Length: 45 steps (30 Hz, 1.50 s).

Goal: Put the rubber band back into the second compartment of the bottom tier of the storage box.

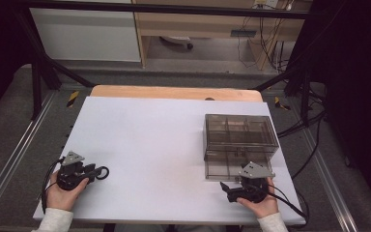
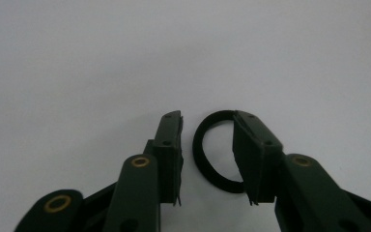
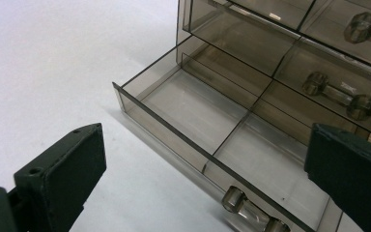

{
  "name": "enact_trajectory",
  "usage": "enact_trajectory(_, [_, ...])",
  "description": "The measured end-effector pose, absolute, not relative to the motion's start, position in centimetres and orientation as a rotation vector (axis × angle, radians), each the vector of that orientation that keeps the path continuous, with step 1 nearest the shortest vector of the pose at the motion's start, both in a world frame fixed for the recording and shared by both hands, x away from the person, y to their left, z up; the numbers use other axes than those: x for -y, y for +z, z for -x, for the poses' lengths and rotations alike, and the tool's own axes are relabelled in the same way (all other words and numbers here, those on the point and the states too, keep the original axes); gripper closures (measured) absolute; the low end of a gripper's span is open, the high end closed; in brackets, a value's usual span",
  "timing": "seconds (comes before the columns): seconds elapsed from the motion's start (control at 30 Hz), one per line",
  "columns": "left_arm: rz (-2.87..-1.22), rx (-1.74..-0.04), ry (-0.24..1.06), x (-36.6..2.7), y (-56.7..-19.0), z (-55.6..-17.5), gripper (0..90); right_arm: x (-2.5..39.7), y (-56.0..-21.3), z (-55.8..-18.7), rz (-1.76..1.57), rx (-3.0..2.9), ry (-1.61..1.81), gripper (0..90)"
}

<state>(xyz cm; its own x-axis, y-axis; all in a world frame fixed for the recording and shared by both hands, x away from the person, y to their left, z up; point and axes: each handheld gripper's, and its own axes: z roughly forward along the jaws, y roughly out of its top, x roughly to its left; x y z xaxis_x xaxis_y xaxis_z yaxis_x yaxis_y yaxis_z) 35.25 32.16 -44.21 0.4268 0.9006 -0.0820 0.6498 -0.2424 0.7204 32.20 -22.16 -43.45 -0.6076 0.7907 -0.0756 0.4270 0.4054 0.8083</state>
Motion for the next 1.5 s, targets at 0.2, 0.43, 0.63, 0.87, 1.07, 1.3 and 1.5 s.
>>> enact_trajectory(0.2, [-2.011,-1.305,0.475,-31.98,-44.24,-35.34,69.8,22.11,-43.53,-32.23,-1.036,-2.219,1.078,1.8])
enact_trajectory(0.43, [-2.011,-1.32,0.486,-31.87,-44.28,-35.43,73.4,22.12,-43.53,-32.22,-1.033,-2.22,1.076,1.8])
enact_trajectory(0.63, [-2.026,-1.33,0.479,-31.78,-44.31,-35.48,78.0,22.09,-43.56,-32.22,-1.033,-2.223,1.076,1.8])
enact_trajectory(0.87, [-2.04,-1.328,0.493,-31.66,-44.36,-35.53,82.0,22.1,-43.54,-32.22,-1.032,-2.221,1.077,1.8])
enact_trajectory(1.07, [-2.049,-1.338,0.486,-31.67,-44.31,-35.56,85.2,22.09,-43.56,-32.23,-1.03,-2.223,1.075,1.8])
enact_trajectory(1.3, [-2.057,-1.339,0.489,-31.61,-44.26,-35.6,86.7,22.1,-43.54,-32.23,-1.029,-2.223,1.075,1.8])
enact_trajectory(1.5, [-2.038,-1.336,0.486,-31.69,-44.08,-35.53,87.6,22.13,-43.51,-32.23,-1.027,-2.221,1.076,1.8])
